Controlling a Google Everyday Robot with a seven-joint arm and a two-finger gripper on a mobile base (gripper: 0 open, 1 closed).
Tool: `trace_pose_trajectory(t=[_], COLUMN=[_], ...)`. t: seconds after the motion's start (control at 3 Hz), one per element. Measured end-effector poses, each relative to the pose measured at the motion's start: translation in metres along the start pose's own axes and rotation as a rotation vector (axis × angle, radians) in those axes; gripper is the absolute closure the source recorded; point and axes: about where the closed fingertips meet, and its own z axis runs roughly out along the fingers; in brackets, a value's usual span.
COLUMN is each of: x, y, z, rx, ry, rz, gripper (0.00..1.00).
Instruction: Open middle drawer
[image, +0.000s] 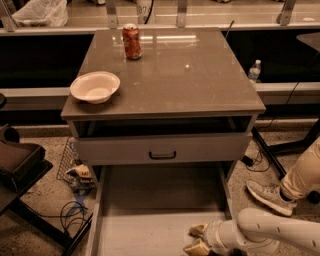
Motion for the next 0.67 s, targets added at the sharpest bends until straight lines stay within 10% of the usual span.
trace_pose_trajectory(t=[0.67], x=[-0.0002], y=[0.0011], z=[0.0013], rx=[-0.003], ry=[0.0], rz=[0.0], gripper=[0.0])
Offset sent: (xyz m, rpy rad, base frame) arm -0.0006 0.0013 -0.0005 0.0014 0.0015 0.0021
